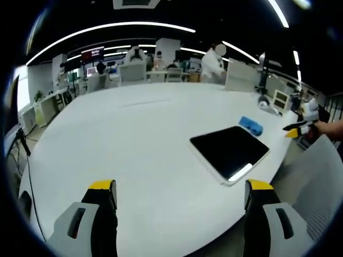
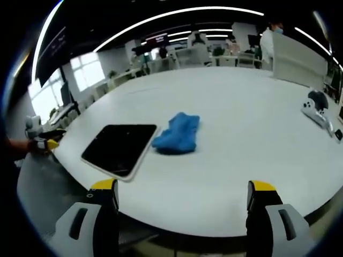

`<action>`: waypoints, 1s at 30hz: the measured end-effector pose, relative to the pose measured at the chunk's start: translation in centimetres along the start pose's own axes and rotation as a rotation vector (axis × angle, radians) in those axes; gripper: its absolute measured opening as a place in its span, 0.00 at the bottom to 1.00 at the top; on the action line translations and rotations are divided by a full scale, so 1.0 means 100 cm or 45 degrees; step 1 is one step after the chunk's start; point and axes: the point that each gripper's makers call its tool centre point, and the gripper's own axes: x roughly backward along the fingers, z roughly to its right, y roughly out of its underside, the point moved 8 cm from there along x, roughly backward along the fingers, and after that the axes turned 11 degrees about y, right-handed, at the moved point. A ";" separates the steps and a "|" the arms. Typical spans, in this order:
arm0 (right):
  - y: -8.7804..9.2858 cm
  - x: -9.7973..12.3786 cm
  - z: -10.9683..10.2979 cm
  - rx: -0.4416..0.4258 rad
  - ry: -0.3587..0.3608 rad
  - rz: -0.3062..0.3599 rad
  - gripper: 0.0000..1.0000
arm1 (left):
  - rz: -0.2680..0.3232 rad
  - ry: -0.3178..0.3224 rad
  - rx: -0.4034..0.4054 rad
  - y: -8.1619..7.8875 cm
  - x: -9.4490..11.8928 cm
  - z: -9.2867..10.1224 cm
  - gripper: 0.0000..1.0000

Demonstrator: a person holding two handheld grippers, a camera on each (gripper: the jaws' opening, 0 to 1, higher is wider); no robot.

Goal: Wipe the mirror surface with the cleaning cloth until all visible marks leave the cleaned area.

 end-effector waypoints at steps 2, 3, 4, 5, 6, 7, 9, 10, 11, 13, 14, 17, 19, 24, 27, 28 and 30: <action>0.001 0.001 0.000 -0.003 0.001 -0.002 1.00 | 0.001 0.000 0.004 0.000 0.000 0.000 0.99; 0.001 0.001 0.001 -0.001 0.003 -0.007 1.00 | 0.001 0.001 0.003 0.000 0.000 0.000 0.99; 0.001 0.001 0.001 0.000 0.004 -0.008 1.00 | 0.001 0.003 0.003 0.000 0.000 0.000 0.99; 0.002 0.001 0.001 0.001 0.004 -0.009 1.00 | 0.001 0.005 0.004 0.000 0.000 0.001 0.99; 0.002 0.001 0.002 0.004 0.006 -0.014 1.00 | 0.001 0.007 0.003 0.000 0.000 0.001 0.99; 0.003 0.002 0.002 0.005 0.008 -0.019 1.00 | 0.001 0.008 0.003 0.000 0.000 0.001 0.99; 0.004 0.002 0.003 0.003 0.012 -0.022 1.00 | 0.003 0.010 0.007 0.000 0.000 0.001 0.99; 0.004 0.002 0.003 0.003 0.011 -0.024 0.99 | 0.004 0.010 0.009 0.000 0.000 0.001 0.99; 0.004 0.001 0.004 0.007 0.009 -0.027 0.99 | 0.004 0.011 0.010 0.000 0.000 0.001 0.99; 0.004 0.001 0.004 0.022 0.014 -0.038 0.99 | 0.003 0.015 0.008 0.000 0.000 0.001 0.99; 0.004 0.001 0.005 0.025 0.019 -0.042 0.99 | 0.003 0.016 0.008 0.000 -0.001 0.001 0.99; 0.003 0.001 0.004 0.009 0.011 -0.043 0.99 | 0.003 0.020 0.009 0.000 -0.001 0.001 0.99; 0.002 0.000 0.005 0.015 0.011 -0.047 0.99 | 0.004 0.021 0.009 0.000 -0.001 0.001 0.99; 0.003 -0.002 0.001 0.028 0.003 -0.080 0.98 | -0.006 0.029 0.003 0.001 -0.001 0.001 0.99; 0.002 -0.003 -0.001 0.022 -0.001 -0.100 0.98 | -0.010 0.031 0.001 0.001 -0.001 0.002 0.99; 0.001 -0.003 -0.001 0.020 -0.003 -0.100 0.98 | -0.011 0.031 0.000 0.001 -0.001 0.002 0.99; -0.001 -0.003 -0.003 0.020 -0.007 -0.105 0.98 | -0.009 0.032 0.001 0.001 -0.002 0.002 0.99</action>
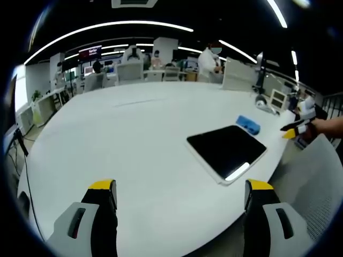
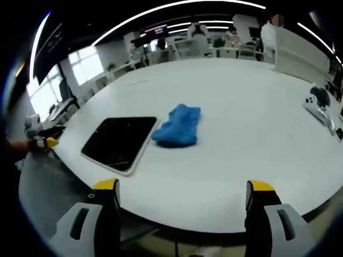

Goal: Wipe the mirror surface with the cleaning cloth until all visible marks leave the cleaned area.

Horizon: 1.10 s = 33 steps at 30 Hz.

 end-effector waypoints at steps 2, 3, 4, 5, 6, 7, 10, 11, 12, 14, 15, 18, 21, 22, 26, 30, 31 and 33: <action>-0.001 0.000 -0.002 0.004 -0.007 -0.010 0.98 | 0.002 -0.001 0.000 0.000 0.000 0.000 0.99; -0.001 0.000 -0.002 0.004 -0.008 -0.012 0.98 | 0.003 0.000 0.000 0.000 0.000 0.000 0.99; -0.001 -0.001 -0.002 0.005 -0.008 -0.016 0.98 | 0.002 0.001 0.000 0.000 0.000 0.000 0.99; -0.001 -0.001 -0.001 0.005 -0.008 -0.019 0.98 | 0.001 0.002 -0.001 0.000 0.000 0.000 0.99; -0.001 -0.001 -0.001 0.006 -0.007 -0.022 0.98 | 0.000 0.003 -0.002 0.000 -0.001 0.000 0.99; -0.001 -0.001 -0.001 0.005 -0.006 -0.023 0.98 | -0.001 0.005 -0.001 0.000 -0.001 0.001 0.99; -0.002 -0.001 -0.001 -0.002 -0.004 -0.023 0.98 | -0.001 0.013 -0.005 0.000 -0.001 0.001 0.99; -0.002 -0.001 0.000 -0.006 -0.004 -0.026 0.98 | -0.003 0.012 -0.007 0.000 -0.001 0.001 0.99; -0.002 -0.001 0.000 -0.008 -0.004 -0.027 0.98 | -0.003 0.012 -0.006 0.000 -0.001 0.001 0.99; -0.002 0.000 -0.001 -0.010 -0.003 -0.029 0.98 | 0.002 0.009 -0.005 -0.001 -0.001 0.001 0.99; -0.002 0.000 -0.001 -0.009 -0.002 -0.032 0.98 | 0.004 0.007 -0.004 -0.001 0.000 0.001 0.99; -0.006 0.003 -0.002 -0.012 0.000 -0.047 0.98 | 0.013 -0.001 -0.002 -0.002 0.000 0.001 0.99; -0.014 0.006 -0.001 0.005 0.034 -0.101 0.98 | 0.013 -0.001 0.002 -0.002 0.000 0.001 0.99; -0.019 0.006 -0.001 0.011 0.039 -0.112 0.98 | 0.016 0.000 0.004 -0.002 0.000 0.001 0.99; -0.037 0.010 -0.005 0.008 0.009 -0.090 0.97 | 0.022 0.006 0.006 -0.002 0.000 0.001 0.99; -0.053 0.012 -0.006 0.045 0.037 -0.148 0.97 | 0.039 0.000 0.012 -0.003 0.001 0.001 0.99; -0.055 0.013 -0.003 0.051 0.061 -0.213 0.96 | 0.043 -0.001 0.015 -0.003 0.001 0.001 0.99; -0.062 0.011 0.000 0.037 0.067 -0.252 0.96 | 0.049 -0.002 0.015 -0.003 0.001 0.000 0.99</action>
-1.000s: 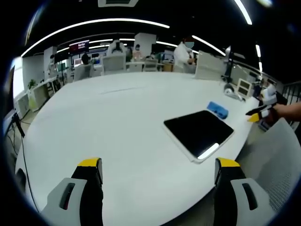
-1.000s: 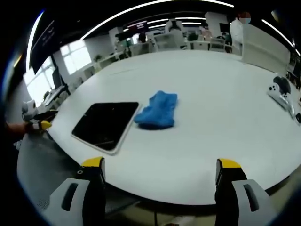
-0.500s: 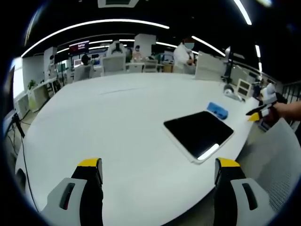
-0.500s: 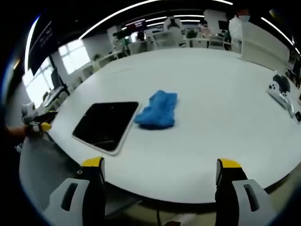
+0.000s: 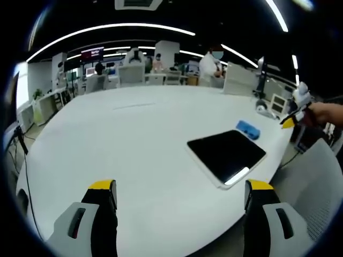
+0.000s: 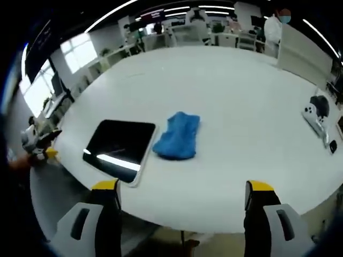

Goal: Wipe the mirror surface with the cleaning cloth until all visible marks leave the cleaned area.

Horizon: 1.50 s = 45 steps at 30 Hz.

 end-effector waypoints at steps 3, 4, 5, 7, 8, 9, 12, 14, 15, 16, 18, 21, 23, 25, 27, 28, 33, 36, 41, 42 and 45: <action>-0.015 -0.001 0.001 0.004 -0.023 0.009 0.94 | 0.014 -0.002 0.004 0.000 0.001 -0.001 0.99; -0.020 -0.001 0.002 0.009 -0.021 0.018 0.92 | 0.020 -0.004 0.006 -0.001 0.001 0.000 0.99; -0.026 -0.002 0.001 0.014 -0.018 0.006 0.91 | 0.021 -0.005 0.008 0.000 0.001 0.000 0.99; -0.033 -0.003 0.001 0.014 -0.018 -0.014 0.91 | 0.021 -0.007 0.016 0.000 0.001 -0.001 0.99; -0.037 -0.007 0.001 0.006 -0.017 -0.035 0.91 | 0.022 -0.007 0.015 0.000 0.002 -0.001 0.99; -0.039 -0.010 0.001 0.004 -0.018 -0.050 0.92 | 0.022 -0.007 0.015 0.000 0.002 0.000 0.99; -0.047 -0.021 -0.002 0.008 -0.002 -0.155 0.93 | 0.023 -0.007 0.019 0.000 0.002 0.000 0.99; -0.054 -0.029 -0.006 0.020 -0.016 -0.211 0.93 | 0.028 -0.009 0.028 0.000 0.003 0.000 0.99; -0.057 -0.032 -0.007 0.005 -0.012 -0.232 0.93 | 0.029 -0.010 0.033 0.001 0.003 -0.001 0.99; -0.060 -0.034 -0.008 -0.012 -0.017 -0.275 0.93 | 0.030 -0.010 0.035 0.001 0.003 -0.001 0.99; -0.074 -0.043 -0.008 -0.017 -0.009 -0.274 0.91 | 0.031 -0.010 0.037 0.001 0.003 -0.001 0.99; -0.090 -0.055 -0.008 -0.028 -0.002 -0.304 0.89 | 0.033 -0.010 0.042 0.001 0.003 0.000 0.99; -0.096 -0.064 -0.009 0.004 -0.019 -0.347 0.88 | 0.031 -0.010 0.045 0.001 0.003 0.000 0.99; -0.098 -0.075 -0.008 0.010 -0.023 -0.392 0.87 | 0.028 -0.010 0.045 0.001 0.003 0.000 0.99; -0.100 -0.080 -0.010 0.016 -0.021 -0.402 0.87 | 0.029 -0.009 0.043 0.001 0.003 0.000 0.99; -0.101 -0.084 -0.011 0.012 -0.018 -0.408 0.87 | 0.029 -0.009 0.044 0.001 0.003 -0.001 0.99; -0.099 -0.093 -0.016 0.005 -0.016 -0.440 0.86 | 0.030 -0.014 0.052 0.001 0.003 -0.001 0.99; -0.095 -0.104 -0.014 -0.008 -0.010 -0.457 0.81 | 0.030 -0.015 0.053 0.001 0.003 -0.001 0.99; -0.084 -0.119 -0.013 -0.106 0.076 -0.430 0.60 | 0.017 -0.008 0.051 0.002 0.002 -0.001 0.99; -0.082 -0.120 -0.015 -0.112 0.073 -0.433 0.60 | 0.015 -0.007 0.051 0.002 0.002 -0.001 0.99; -0.076 -0.122 -0.022 -0.097 0.054 -0.447 0.55 | 0.012 -0.005 0.050 0.002 0.002 -0.001 0.99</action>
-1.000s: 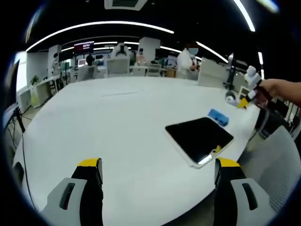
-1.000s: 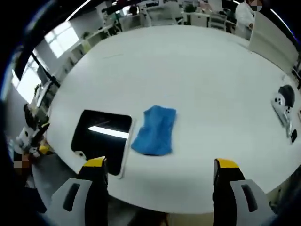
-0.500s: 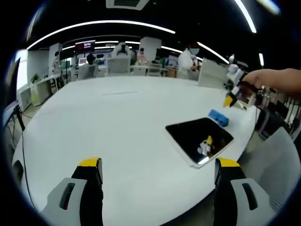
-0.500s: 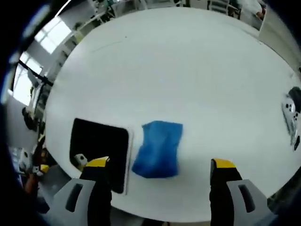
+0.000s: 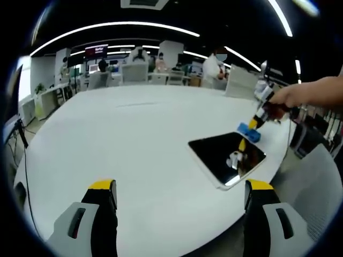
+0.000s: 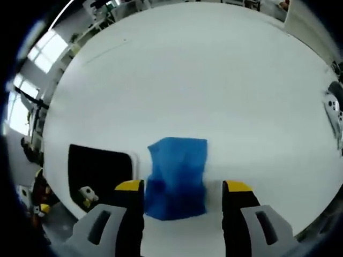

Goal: Wipe the mirror surface with the cleaning cloth until all visible marks leave the cleaned area.

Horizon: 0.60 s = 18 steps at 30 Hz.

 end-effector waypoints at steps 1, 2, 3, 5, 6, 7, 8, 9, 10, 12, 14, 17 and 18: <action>0.001 0.000 -0.001 0.006 0.005 0.004 0.54 | 0.000 0.001 0.001 0.000 0.000 0.000 0.99; 0.002 -0.002 -0.001 0.014 0.016 0.013 0.52 | -0.002 0.001 0.000 0.000 0.000 0.000 0.99; 0.001 -0.004 -0.001 0.017 0.020 0.023 0.50 | -0.004 0.001 -0.001 0.000 0.000 0.000 0.99; 0.000 -0.008 -0.002 0.029 0.026 0.037 0.43 | -0.005 0.003 0.001 0.000 0.000 0.000 0.99; 0.002 -0.008 -0.004 0.029 0.033 0.037 0.41 | -0.006 0.003 -0.001 0.001 0.000 0.000 0.99; 0.004 -0.009 -0.004 0.030 0.040 0.037 0.38 | -0.007 0.003 -0.001 0.001 0.000 0.000 0.99; 0.005 -0.010 -0.005 0.029 0.047 0.042 0.37 | -0.007 0.004 0.000 0.001 0.000 0.000 0.99; 0.005 -0.012 -0.006 0.027 0.052 0.054 0.36 | -0.007 0.004 -0.001 0.001 0.000 0.000 0.99; 0.006 -0.013 -0.007 0.017 0.049 0.061 0.35 | -0.007 0.004 -0.001 0.001 -0.001 0.000 0.99; 0.007 -0.011 -0.009 0.030 0.082 0.070 0.32 | -0.007 0.004 -0.001 0.000 -0.001 0.000 0.99; 0.009 -0.010 -0.015 0.064 0.044 0.091 0.18 | -0.007 0.003 -0.001 0.000 0.000 0.000 0.99; 0.011 -0.011 -0.017 0.060 0.030 0.104 0.09 | -0.008 0.002 -0.004 0.000 0.000 -0.001 0.94; 0.010 -0.011 -0.017 0.061 0.035 0.106 0.09 | -0.014 0.000 -0.006 0.001 0.000 -0.001 0.94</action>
